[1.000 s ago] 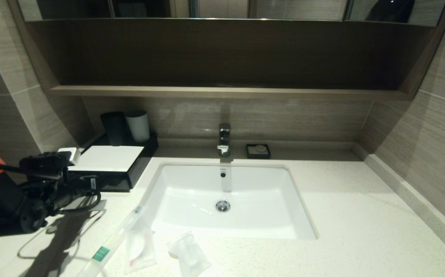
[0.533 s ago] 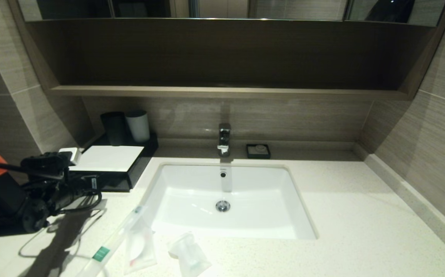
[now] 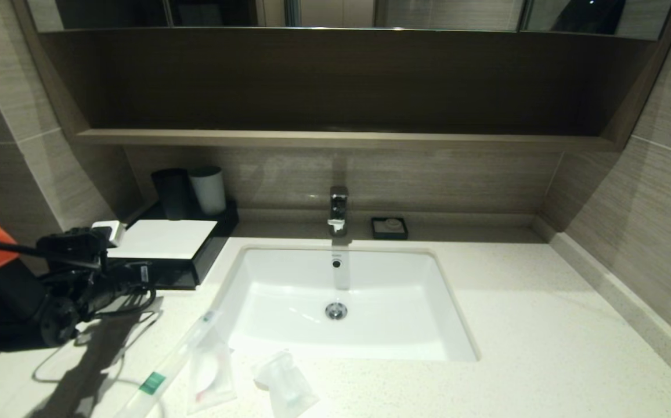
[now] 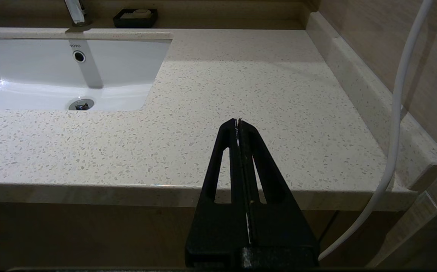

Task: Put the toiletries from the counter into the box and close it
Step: Open the drawer

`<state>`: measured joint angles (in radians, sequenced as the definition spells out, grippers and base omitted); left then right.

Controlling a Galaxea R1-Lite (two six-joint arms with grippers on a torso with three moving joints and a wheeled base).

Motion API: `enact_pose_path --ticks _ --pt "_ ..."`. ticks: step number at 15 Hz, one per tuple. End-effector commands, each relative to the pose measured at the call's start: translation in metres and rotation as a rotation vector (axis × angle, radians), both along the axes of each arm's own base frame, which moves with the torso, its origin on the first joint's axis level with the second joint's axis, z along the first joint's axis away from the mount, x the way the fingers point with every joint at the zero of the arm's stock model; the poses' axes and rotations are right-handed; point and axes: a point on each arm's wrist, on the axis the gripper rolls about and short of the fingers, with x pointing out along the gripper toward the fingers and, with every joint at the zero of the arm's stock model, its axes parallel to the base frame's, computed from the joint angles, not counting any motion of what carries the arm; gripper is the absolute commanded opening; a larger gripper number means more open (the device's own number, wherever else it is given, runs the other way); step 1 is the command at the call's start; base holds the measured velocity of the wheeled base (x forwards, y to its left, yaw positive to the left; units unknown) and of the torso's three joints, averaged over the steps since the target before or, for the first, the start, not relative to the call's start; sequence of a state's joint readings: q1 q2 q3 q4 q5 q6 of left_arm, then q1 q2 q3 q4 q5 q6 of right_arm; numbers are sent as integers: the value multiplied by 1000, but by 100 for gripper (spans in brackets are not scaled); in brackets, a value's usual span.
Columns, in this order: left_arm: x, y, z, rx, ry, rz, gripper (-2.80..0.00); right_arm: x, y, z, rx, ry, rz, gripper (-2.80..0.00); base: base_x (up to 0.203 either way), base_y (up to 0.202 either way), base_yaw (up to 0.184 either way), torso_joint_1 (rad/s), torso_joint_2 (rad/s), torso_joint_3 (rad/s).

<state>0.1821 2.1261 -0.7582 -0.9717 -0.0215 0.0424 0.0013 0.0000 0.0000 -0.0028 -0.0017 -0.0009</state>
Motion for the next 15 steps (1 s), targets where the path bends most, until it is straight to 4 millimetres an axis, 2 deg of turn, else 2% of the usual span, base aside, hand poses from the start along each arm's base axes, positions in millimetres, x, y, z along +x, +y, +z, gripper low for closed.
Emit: enact_pose_path --ticks 1,15 --pt "2 1 -2 1 -3 0 -280 0 0 0 -1 1 0 -280 0 0 0 0 0 0" --pt "3 0 -5 0 3 -1 -280 0 0 0 -1 1 0 -280 0 0 0 0 0 0"
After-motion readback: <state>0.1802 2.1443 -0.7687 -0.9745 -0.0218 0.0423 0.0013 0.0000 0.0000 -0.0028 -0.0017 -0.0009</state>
